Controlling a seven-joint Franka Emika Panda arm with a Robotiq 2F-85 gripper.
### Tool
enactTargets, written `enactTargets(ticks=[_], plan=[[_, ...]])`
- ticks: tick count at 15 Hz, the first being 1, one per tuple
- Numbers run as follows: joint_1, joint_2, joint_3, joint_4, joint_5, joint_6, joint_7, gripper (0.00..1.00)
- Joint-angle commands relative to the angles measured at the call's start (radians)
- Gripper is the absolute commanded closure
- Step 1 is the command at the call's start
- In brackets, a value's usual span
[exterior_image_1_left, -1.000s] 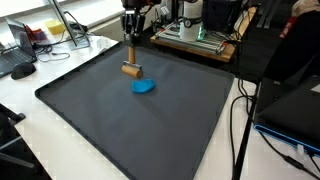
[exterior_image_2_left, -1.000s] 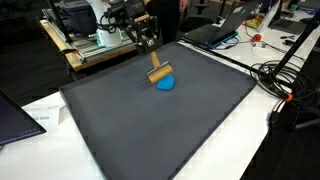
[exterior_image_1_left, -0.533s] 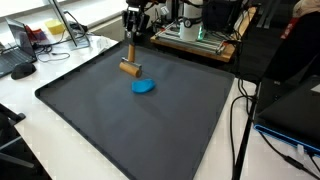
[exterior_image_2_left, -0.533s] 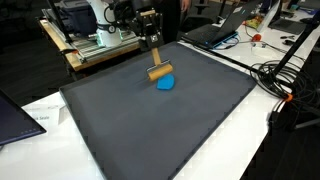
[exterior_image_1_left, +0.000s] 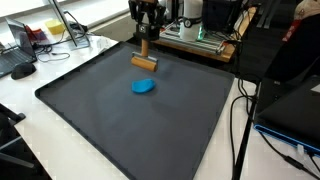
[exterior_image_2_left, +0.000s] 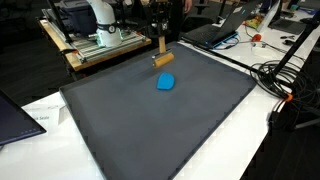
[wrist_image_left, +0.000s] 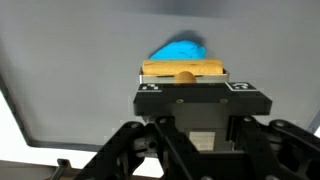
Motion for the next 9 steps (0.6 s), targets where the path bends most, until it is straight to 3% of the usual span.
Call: enactTargets(ticks=[1,2,3,9], plan=[[0.089,0.050,-0.052,0.170,0.057,-0.242,-0.171,0.78],[0.104,0.062,-0.063,0.207,0.071,-0.286,-0.230,0.78],[0.091,0.020,-0.045,0.114,0.023,-0.202,-0.116,0.53],[0.106,0.064,-0.064,0.186,0.044,-0.263,-0.200,0.53]])
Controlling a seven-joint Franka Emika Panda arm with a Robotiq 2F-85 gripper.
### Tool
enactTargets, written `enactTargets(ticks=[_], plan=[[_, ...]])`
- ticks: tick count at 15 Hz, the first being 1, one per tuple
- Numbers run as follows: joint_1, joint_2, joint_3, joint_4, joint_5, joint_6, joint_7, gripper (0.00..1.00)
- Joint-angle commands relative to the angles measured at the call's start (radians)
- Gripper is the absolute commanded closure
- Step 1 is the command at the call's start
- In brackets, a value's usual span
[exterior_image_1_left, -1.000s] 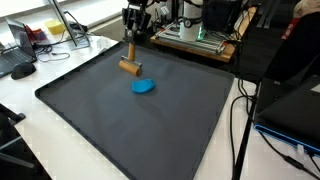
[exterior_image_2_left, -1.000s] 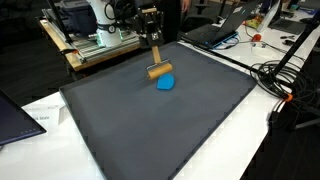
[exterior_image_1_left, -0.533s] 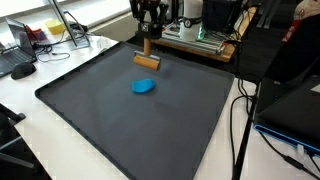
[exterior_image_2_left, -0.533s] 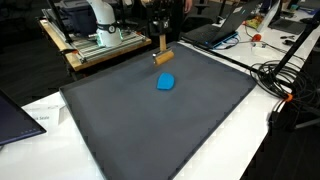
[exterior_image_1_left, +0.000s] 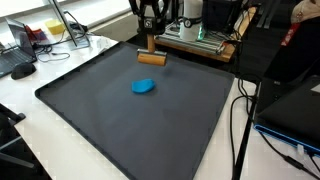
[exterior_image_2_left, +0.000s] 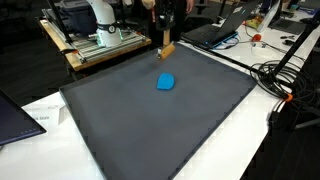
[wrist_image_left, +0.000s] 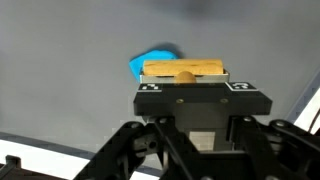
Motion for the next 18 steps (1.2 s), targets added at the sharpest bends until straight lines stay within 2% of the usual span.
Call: enactTargets(ticks=[1,2,6,11,18], plan=[[0.017,0.002,-0.016,0.002,-0.004,-0.003,0.003,0.53],[0.017,0.003,-0.016,0.002,-0.004,-0.003,0.002,0.78],[0.033,0.026,-0.005,0.029,-0.067,0.016,-0.053,0.78],[0.041,0.064,-0.037,0.012,-0.021,0.084,-0.223,0.78],[0.024,0.143,-0.075,0.017,-0.020,0.149,-0.402,0.78]])
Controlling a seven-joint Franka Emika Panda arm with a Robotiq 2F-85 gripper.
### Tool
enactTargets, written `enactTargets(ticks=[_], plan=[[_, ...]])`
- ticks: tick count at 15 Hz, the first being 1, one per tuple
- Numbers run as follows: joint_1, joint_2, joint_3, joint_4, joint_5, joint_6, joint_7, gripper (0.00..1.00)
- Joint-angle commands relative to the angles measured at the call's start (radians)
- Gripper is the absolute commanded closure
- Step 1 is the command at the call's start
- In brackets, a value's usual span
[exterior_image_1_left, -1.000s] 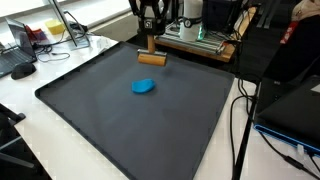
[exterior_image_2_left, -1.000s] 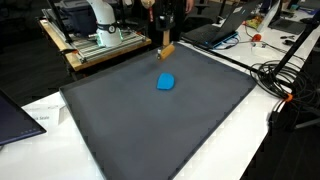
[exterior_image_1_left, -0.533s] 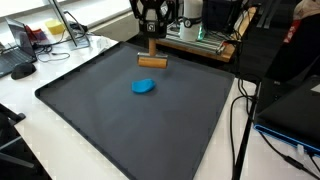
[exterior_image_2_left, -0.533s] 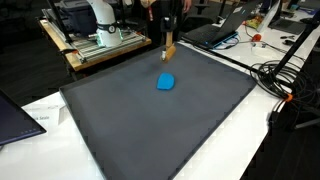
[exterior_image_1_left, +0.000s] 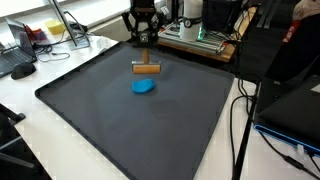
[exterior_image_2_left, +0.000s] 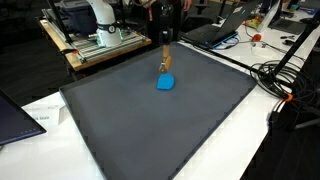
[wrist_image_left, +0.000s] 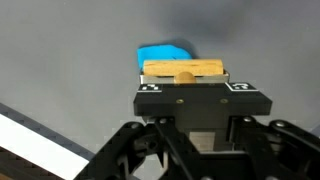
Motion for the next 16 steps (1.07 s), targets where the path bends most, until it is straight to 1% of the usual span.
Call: enactTargets(ticks=[1,7,12,16], plan=[[-0.006,0.033,-0.012,0.013,0.015,0.043,-0.090,0.78],[-0.020,0.088,-0.011,0.018,0.021,0.104,-0.151,0.78],[-0.033,0.124,-0.006,0.029,0.035,0.122,-0.184,0.78],[-0.042,0.153,-0.001,0.051,0.075,0.115,-0.228,0.78]])
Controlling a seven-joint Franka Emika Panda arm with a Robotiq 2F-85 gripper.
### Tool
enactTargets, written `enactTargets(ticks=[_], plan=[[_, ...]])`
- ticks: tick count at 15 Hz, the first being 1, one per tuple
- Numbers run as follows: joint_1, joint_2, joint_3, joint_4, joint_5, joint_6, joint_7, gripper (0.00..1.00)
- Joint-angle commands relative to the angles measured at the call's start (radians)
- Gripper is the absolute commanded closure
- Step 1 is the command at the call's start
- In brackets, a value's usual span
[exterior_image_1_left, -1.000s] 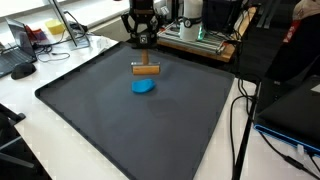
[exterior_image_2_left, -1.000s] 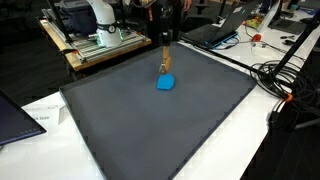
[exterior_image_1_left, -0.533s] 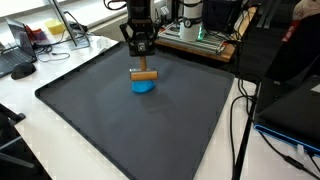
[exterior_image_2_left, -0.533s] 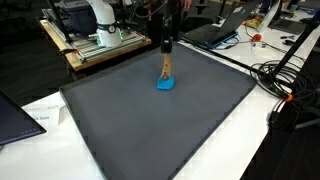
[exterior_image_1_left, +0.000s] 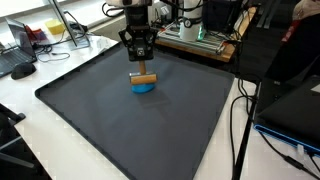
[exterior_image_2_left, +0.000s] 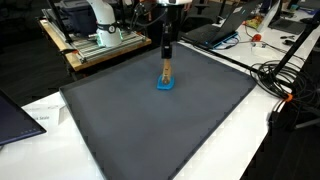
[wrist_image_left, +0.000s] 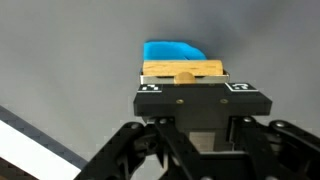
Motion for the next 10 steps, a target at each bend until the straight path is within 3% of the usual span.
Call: enactTargets(ticks=[1,10], plan=[[-0.019,0.033,0.010,0.039,0.054,-0.006,-0.064,0.78],[-0.034,0.071,0.008,0.080,0.066,-0.085,-0.066,0.78]])
